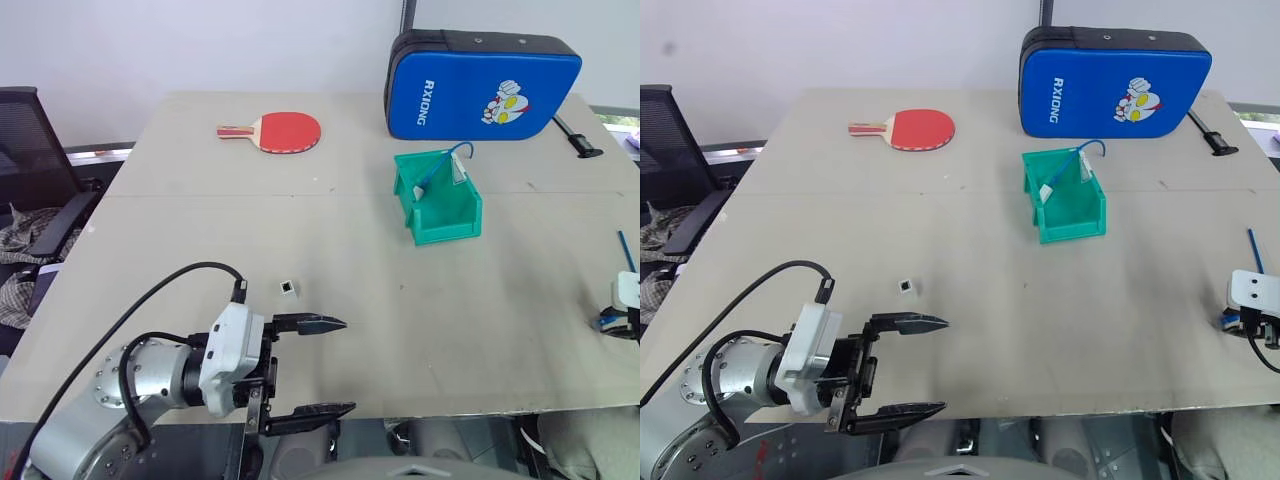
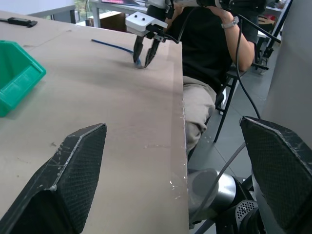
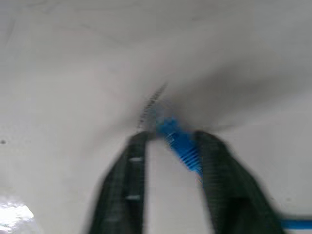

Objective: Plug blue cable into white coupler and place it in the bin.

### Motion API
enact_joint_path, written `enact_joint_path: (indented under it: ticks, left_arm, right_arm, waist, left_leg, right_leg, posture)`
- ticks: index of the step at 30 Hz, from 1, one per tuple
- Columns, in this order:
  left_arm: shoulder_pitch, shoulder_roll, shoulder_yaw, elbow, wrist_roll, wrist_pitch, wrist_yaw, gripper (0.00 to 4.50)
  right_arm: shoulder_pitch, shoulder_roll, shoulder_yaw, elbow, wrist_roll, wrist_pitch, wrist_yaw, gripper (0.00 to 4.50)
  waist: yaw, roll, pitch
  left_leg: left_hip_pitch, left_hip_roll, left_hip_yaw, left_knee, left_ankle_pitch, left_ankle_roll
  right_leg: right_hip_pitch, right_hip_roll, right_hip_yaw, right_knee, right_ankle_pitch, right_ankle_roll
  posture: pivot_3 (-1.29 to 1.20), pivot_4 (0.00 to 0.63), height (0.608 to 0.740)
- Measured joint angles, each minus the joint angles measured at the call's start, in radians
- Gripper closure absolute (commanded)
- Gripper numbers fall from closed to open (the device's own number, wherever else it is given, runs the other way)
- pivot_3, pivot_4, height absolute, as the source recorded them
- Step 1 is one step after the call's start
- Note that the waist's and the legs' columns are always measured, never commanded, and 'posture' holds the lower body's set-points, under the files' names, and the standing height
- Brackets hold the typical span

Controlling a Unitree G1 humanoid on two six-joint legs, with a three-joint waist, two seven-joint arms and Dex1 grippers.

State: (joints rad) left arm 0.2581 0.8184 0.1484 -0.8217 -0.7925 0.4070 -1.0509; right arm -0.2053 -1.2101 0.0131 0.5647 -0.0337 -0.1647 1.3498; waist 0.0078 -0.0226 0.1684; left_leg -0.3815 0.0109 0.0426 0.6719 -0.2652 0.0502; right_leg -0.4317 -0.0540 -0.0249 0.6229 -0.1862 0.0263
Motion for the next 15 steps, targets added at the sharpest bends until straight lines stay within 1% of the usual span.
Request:
enact_joint_path:
  ticks: [4, 7, 10, 11, 13, 15]
  left_arm:
    - [-0.033, 0.002, 0.0, 0.0, -0.022, 0.015, 0.014, 0.0]
    - [-0.047, 0.004, 0.0, 0.0, -0.028, 0.026, 0.027, 0.0]
    - [-0.057, 0.001, -0.01, 0.007, 0.007, 0.027, 0.059, 0.0]
    - [-0.069, -0.008, -0.033, 0.015, 0.056, 0.022, 0.09, 0.0]
    - [-0.101, -0.032, -0.082, 0.039, 0.112, 0.028, 0.143, 0.0]
    - [-0.132, -0.041, -0.117, 0.065, 0.138, 0.044, 0.171, 0.0]
  right_arm:
    - [-0.044, 0.016, 0.018, 0.027, -0.001, 0.003, 0.017, 4.45]
    - [-0.058, 0.032, 0.017, -0.01, 0.013, 0.06, 0.038, 4.45]
    - [-0.061, 0.098, 0.019, -0.216, 0.089, 0.196, 0.048, 4.45]
    - [-0.079, 0.136, 0.037, -0.335, 0.11, 0.285, 0.039, 4.45]
    - [-0.132, 0.185, 0.095, -0.497, 0.111, 0.398, 0.013, 4.45]
    - [-0.182, 0.225, 0.143, -0.572, 0.085, 0.467, -0.014, 4.45]
  waist:
    - [-0.009, -0.003, 0.0]
    - [-0.018, -0.003, 0.0]
    - [-0.028, -0.003, 0.0]
    - [-0.028, -0.001, 0.0]
    - [-0.019, 0.002, 0.002]
    - [-0.008, 0.002, 0.002]
  left_leg:
    - [0.001, 0.0, 0.003, 0.001, 0.0, 0.0]
    - [0.001, 0.001, 0.004, 0.001, 0.0, 0.0]
    - [0.003, 0.004, 0.005, -0.001, 0.0, 0.0]
    - [0.004, 0.006, 0.004, -0.002, 0.0, 0.0]
    - [0.003, 0.007, 0.001, -0.002, 0.0, 0.0]
    - [0.001, 0.008, -0.001, -0.002, 0.0, 0.0]
  right_leg:
    - [0.0, 0.0, 0.003, 0.0, 0.0, 0.0]
    - [0.0, 0.001, 0.004, 0.001, 0.0, 0.0]
    - [0.0, 0.005, 0.008, 0.003, 0.001, -0.001]
    - [-0.001, 0.008, 0.008, 0.004, 0.002, -0.002]
    - [-0.002, 0.01, 0.008, 0.004, 0.002, -0.003]
    - [-0.003, 0.011, 0.007, 0.004, 0.002, -0.003]
  posture:
    - [0.0, 0.15, 0.731]
    - [0.0, 0.15, 0.731]
    - [0.0, 0.15, 0.731]
    - [0.0, 0.15, 0.731]
    - [0.0, 0.15, 0.731]
    - [0.0, 0.15, 0.731]
